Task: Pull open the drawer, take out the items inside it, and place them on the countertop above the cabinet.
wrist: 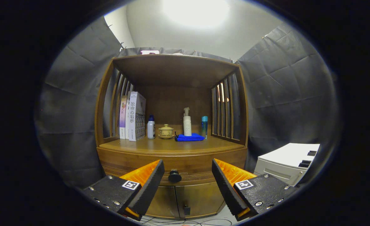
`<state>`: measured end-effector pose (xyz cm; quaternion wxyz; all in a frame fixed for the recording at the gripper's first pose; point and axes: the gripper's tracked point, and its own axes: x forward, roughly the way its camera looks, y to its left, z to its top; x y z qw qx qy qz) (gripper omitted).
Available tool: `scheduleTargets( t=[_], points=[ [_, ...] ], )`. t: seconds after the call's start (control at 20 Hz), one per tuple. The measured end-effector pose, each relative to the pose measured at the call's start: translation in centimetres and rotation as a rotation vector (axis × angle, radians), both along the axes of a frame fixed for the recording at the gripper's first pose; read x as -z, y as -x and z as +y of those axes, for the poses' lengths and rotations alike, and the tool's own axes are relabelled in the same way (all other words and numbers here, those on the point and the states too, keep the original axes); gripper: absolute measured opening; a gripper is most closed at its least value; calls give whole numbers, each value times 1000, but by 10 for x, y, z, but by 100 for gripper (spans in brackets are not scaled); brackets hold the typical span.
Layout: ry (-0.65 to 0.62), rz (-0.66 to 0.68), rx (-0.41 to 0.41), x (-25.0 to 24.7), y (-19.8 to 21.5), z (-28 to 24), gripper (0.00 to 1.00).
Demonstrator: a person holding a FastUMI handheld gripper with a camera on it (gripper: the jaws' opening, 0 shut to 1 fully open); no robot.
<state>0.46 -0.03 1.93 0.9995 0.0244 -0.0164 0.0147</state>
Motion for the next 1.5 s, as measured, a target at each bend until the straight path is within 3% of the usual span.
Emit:
scheduleTargets(
  t=[0.55,1.05,1.3,1.5],
  points=[
    [-41,30,-16,10,-54,21,95],
    [-32,159,-24,67,-96,37,95],
    [-21,212,-81,87,-104,51,95],
    [22,265,-83,102,-113,58,80]
  ],
)
